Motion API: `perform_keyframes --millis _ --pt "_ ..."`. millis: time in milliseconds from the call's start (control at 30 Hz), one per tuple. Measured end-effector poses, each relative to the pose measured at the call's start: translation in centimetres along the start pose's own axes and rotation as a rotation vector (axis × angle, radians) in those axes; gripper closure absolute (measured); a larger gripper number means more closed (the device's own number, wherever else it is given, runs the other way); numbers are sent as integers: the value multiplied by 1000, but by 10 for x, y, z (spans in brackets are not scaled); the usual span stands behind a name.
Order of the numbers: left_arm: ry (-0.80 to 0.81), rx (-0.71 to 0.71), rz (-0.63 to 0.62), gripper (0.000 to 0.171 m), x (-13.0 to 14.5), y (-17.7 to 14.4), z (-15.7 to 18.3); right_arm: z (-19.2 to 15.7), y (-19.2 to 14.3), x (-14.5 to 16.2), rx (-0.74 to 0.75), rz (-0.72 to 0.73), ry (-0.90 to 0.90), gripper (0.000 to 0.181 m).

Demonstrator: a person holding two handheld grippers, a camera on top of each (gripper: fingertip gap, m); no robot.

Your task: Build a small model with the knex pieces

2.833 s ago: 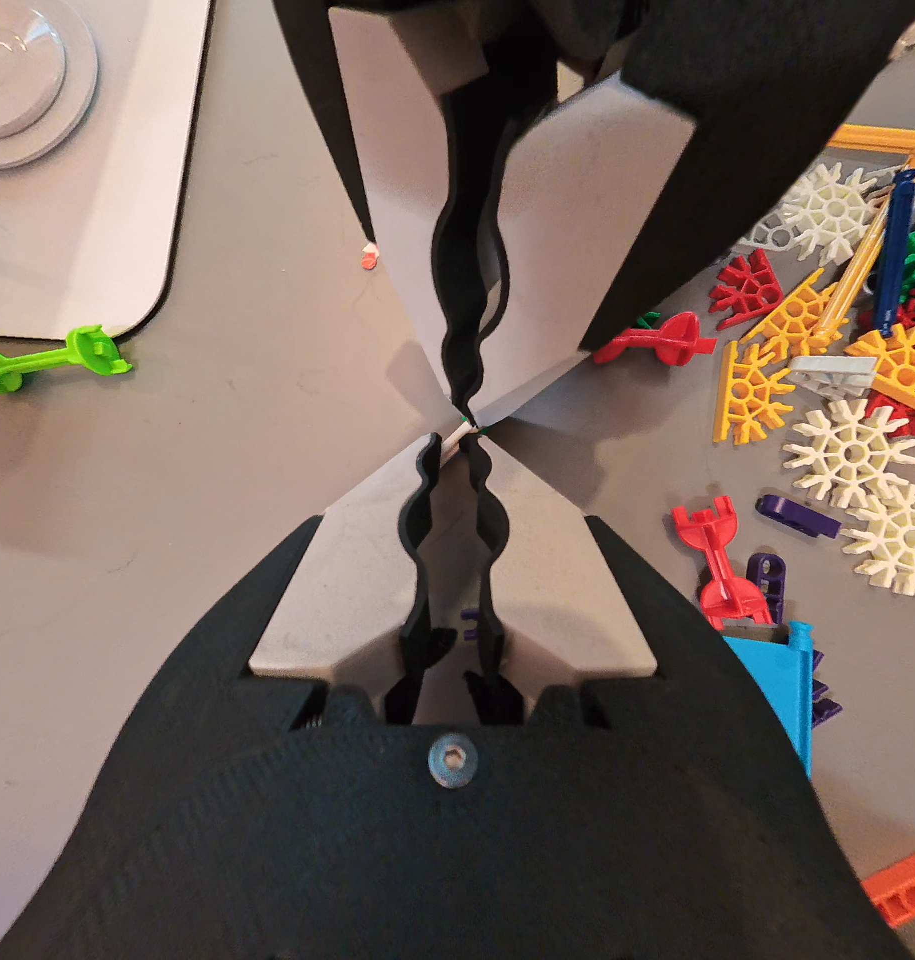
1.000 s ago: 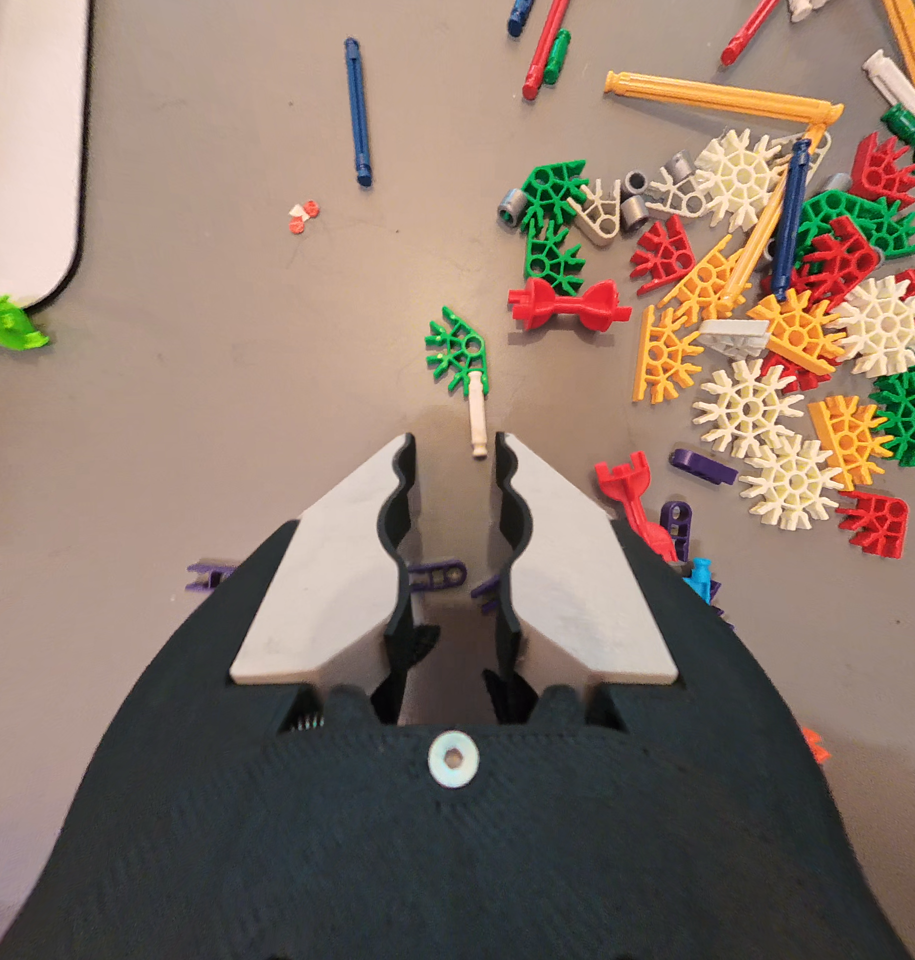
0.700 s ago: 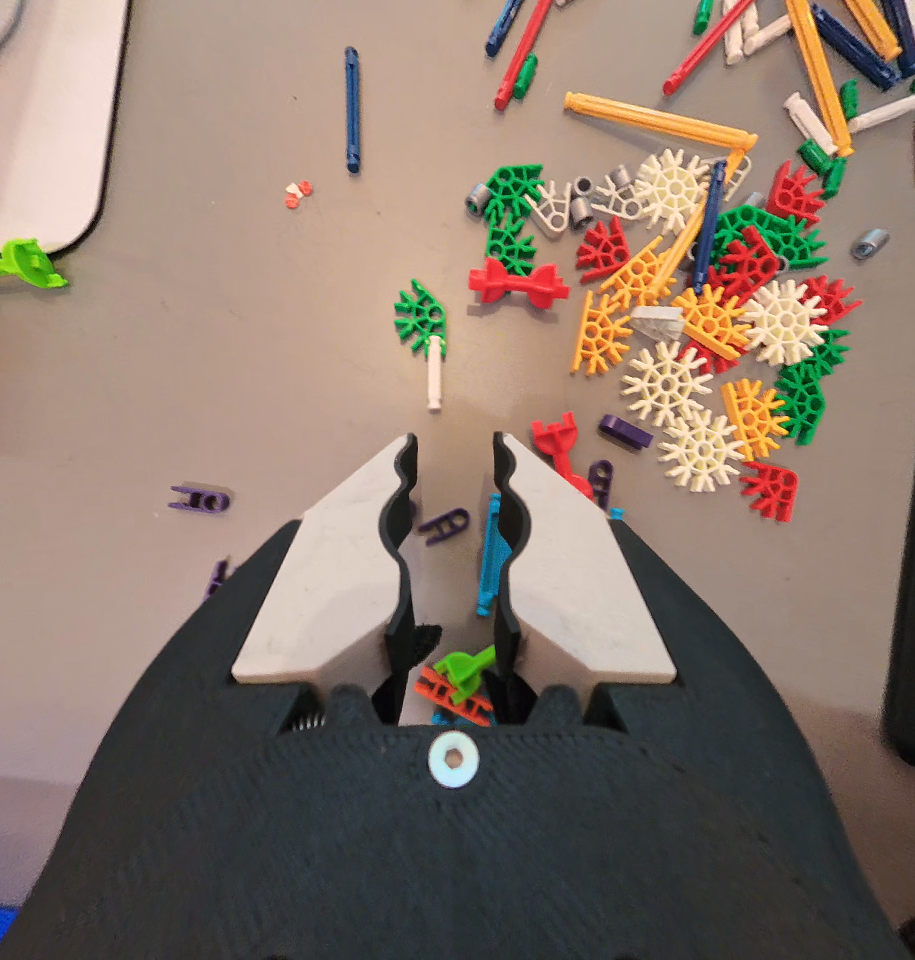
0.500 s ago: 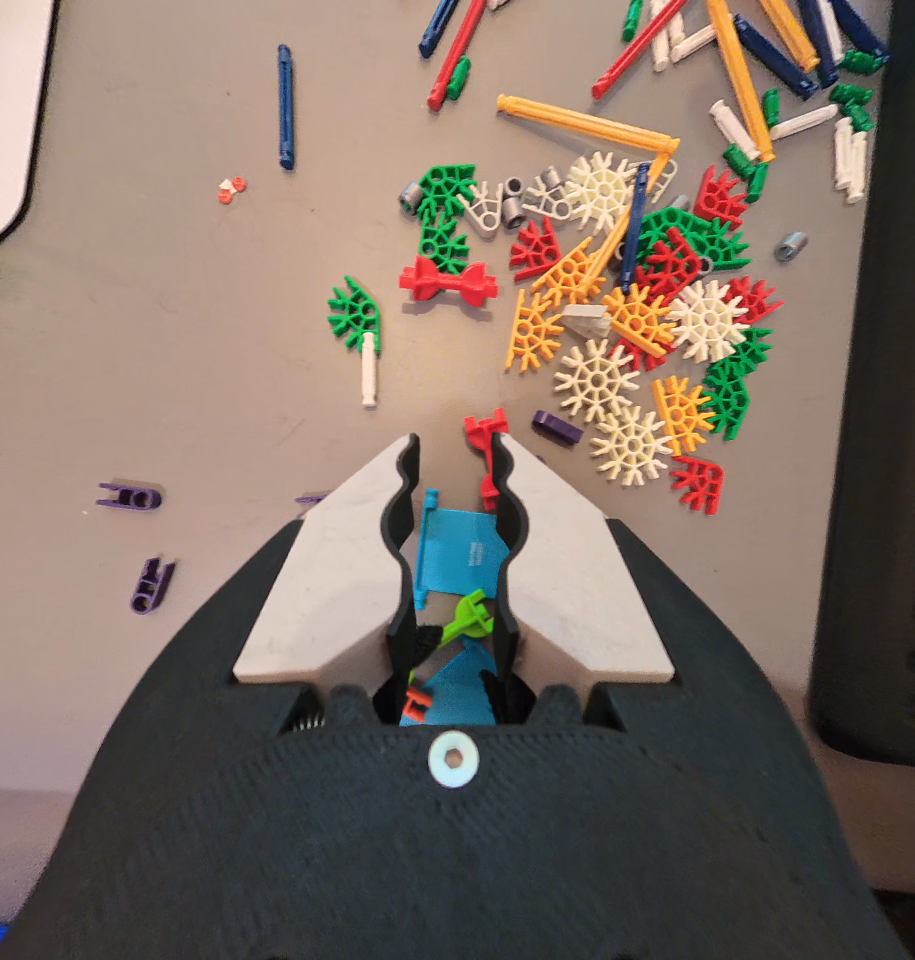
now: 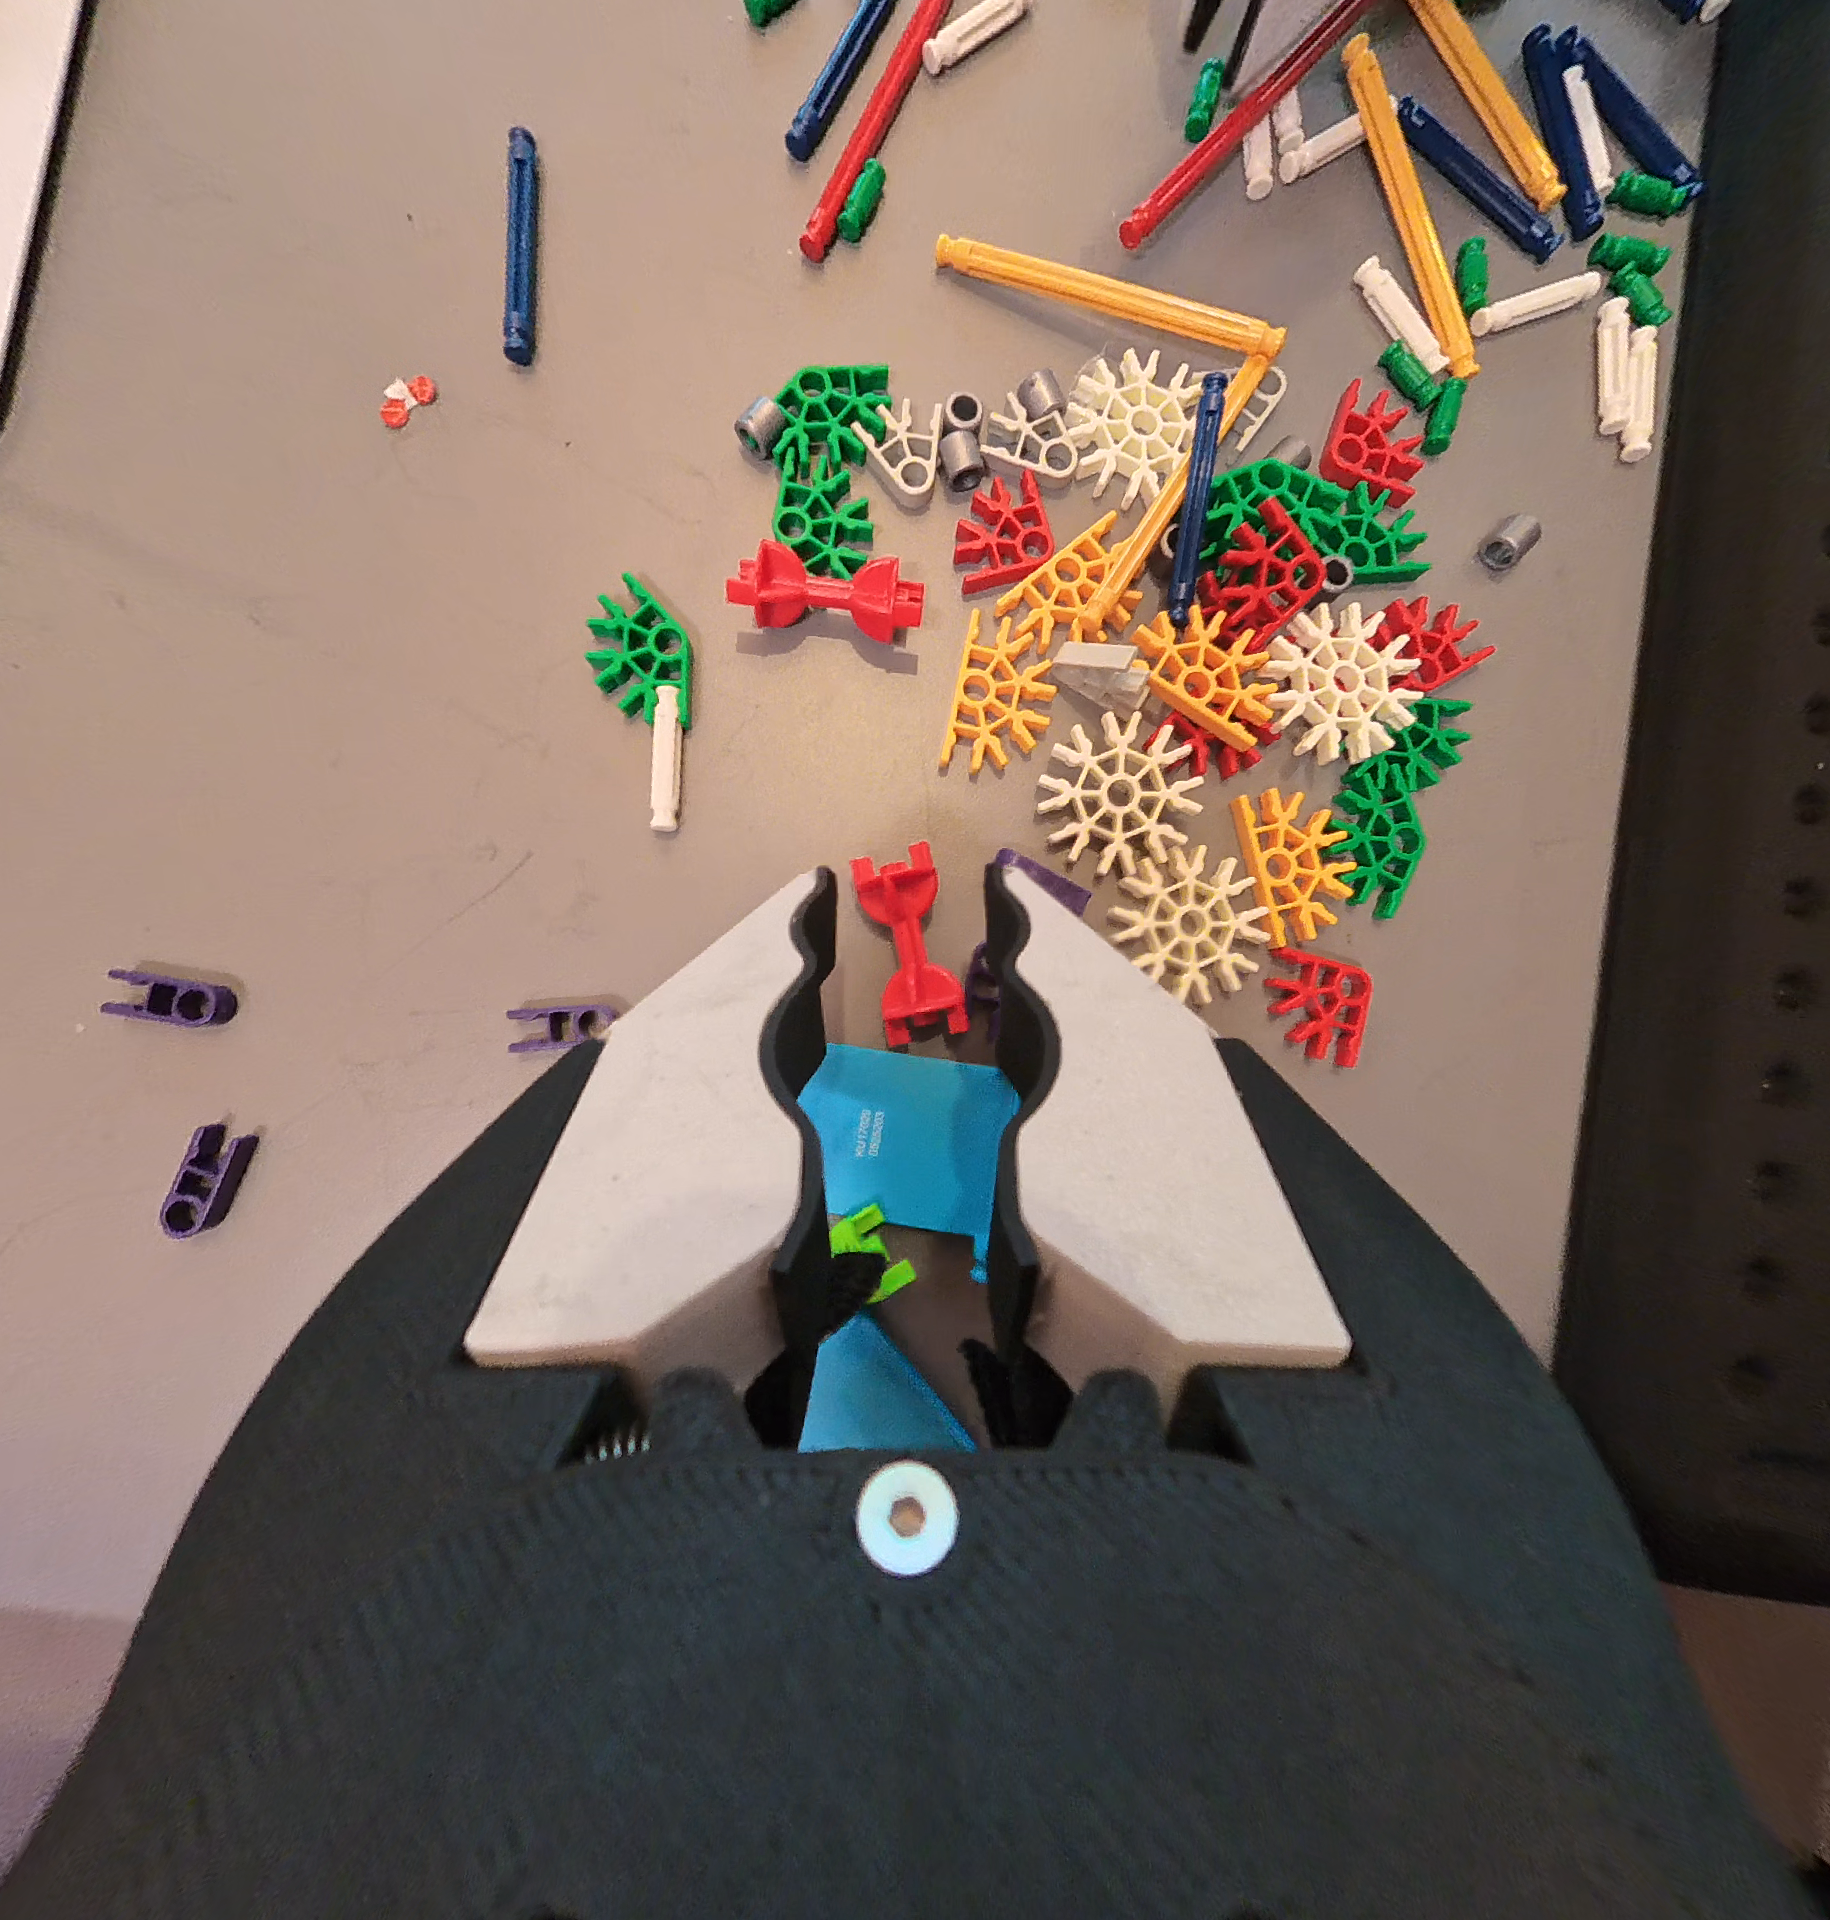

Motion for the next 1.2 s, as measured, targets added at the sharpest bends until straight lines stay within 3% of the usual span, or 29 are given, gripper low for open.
perform_keyframes --millis 233,367,733,1000,1200 --pt "-44 -35 9 144 6 2 -19 3 5 2 -4 -49 -20 178" --pt "-83 -83 11 143 7 9 -36 3 -1 -4 11 15 33 178" --pt "-99 -35 10 146 3 38 -41 -6 -12 -74 -18 218 45 178" --pt "-130 -50 90 144 -3 28 -44 -6 -4 -121 -89 348 55 178" --pt "-131 -64 74 144 3 32 -43 0 6 -137 -133 388 102 178"
Point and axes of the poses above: each gripper's, where its closed fingertips meet, y out along the fingers, x out of its underside, z = x × y across the jaws, the point moved 8 cm from there along -y, back along the fingers, and after that the axes turned 12 degrees about -x, right-handed, at the moved point
